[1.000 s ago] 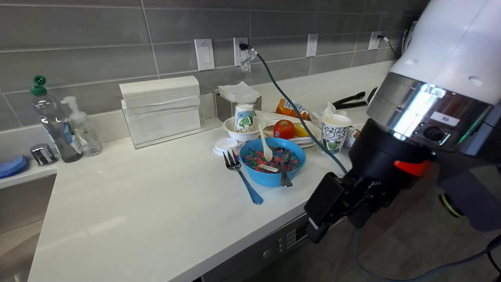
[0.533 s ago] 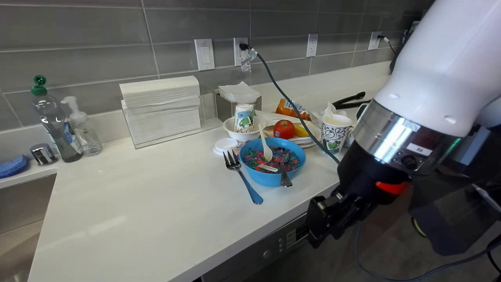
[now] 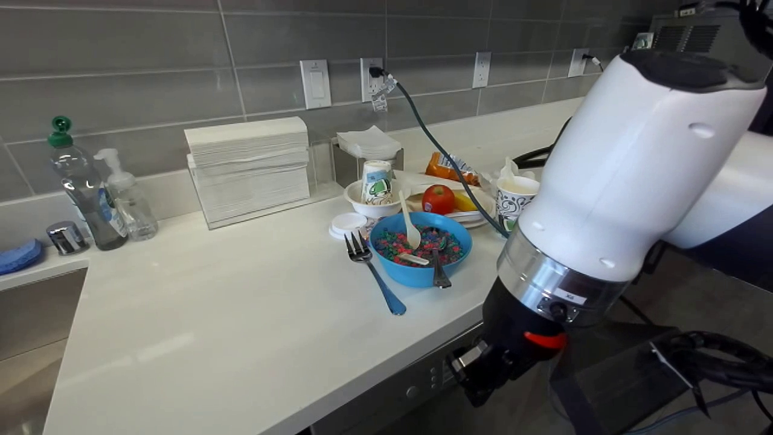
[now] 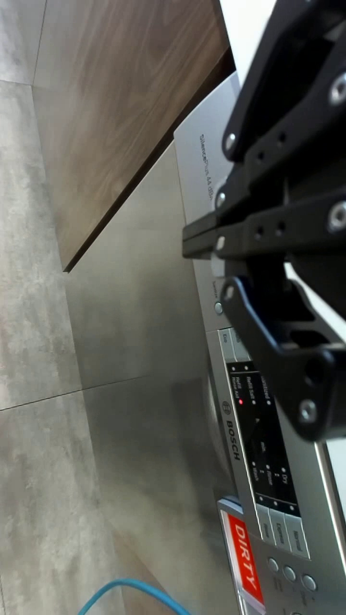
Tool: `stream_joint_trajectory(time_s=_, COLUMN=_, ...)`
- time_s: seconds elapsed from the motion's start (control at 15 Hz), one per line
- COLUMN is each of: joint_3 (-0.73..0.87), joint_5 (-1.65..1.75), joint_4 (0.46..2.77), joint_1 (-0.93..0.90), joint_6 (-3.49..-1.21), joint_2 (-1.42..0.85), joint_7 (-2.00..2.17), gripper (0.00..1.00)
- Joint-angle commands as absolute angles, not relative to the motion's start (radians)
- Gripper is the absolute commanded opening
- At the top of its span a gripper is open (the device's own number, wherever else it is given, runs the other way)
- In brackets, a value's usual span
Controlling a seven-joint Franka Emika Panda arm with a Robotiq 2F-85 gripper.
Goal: Press a button on the dishwasher
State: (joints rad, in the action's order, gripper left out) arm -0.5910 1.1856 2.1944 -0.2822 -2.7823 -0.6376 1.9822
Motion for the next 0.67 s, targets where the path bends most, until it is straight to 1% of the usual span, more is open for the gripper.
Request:
stream_joint_trajectory(time_s=0.0, joint_3=-0.591, joint_5=1.186, joint_4=2.193, joint_1=-0.282, joint_6=-2.782, joint_2=-0.639, joint_7=1.982, gripper=0.04)
stream_joint_trajectory(time_s=0.07, joint_3=-0.59, joint_5=1.169, joint_4=2.192, joint_1=-0.281, joint_6=-2.76, joint_2=-0.639, joint_7=1.984, gripper=0.01)
stream_joint_trajectory(time_s=0.13, joint_3=-0.579, joint_5=1.179, joint_4=2.176, joint_1=-0.291, joint_6=-2.761, joint_2=-0.662, joint_7=1.983, gripper=0.0)
stream_joint_trajectory(time_s=0.6, joint_3=-0.475, joint_5=1.263, joint_4=2.046, joint_1=-0.402, joint_6=-2.759, joint_2=-0.811, joint_7=2.01, gripper=0.0)
